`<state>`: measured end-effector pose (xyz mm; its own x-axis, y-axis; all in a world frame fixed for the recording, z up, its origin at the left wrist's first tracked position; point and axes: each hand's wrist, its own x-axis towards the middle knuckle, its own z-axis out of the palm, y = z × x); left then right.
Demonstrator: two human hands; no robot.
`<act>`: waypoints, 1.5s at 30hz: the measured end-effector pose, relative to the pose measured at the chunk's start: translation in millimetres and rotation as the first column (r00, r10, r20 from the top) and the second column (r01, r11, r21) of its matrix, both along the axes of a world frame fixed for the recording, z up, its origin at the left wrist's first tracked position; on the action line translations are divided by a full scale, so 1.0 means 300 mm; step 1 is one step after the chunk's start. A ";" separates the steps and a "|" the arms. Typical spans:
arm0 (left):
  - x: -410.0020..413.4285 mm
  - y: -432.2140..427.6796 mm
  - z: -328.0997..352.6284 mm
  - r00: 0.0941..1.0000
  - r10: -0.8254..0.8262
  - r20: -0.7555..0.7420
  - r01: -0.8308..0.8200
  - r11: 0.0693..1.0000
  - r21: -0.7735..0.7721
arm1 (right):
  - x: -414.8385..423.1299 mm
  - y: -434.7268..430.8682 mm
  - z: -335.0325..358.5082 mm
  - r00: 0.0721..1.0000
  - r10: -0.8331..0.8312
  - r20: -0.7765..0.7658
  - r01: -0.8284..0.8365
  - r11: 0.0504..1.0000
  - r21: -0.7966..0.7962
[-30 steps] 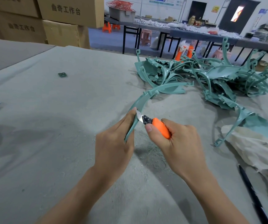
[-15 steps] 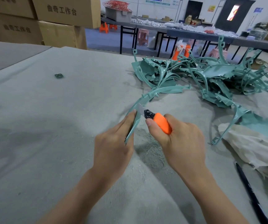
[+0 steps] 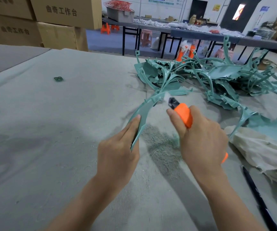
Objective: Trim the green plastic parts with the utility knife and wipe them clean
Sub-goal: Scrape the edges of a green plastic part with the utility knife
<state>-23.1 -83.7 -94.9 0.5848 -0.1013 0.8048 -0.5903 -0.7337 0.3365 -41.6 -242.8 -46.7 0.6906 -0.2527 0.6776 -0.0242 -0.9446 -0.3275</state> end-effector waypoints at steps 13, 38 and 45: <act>0.017 0.001 -0.022 0.988 0.028 0.154 -0.032 0.999 0.026 | 0.018 -0.020 0.009 0.878 0.463 0.122 -0.337 0.416 0.844; 0.002 0.000 0.028 0.988 -0.010 -0.155 -0.064 0.883 -0.465 | 0.042 -0.039 -0.041 0.900 0.432 0.054 -0.304 0.535 0.788; 0.016 0.011 0.030 0.993 -0.016 -0.118 -0.051 0.836 -0.546 | 0.029 -0.014 -0.036 0.881 0.450 0.143 -0.382 0.500 0.777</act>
<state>-18.2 -80.3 -85.9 0.6721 0.3471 0.6541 -0.5124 -0.4197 0.7492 -32.9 -247.0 -57.6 0.8939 -0.3165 0.3176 0.2481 -0.2409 -0.9383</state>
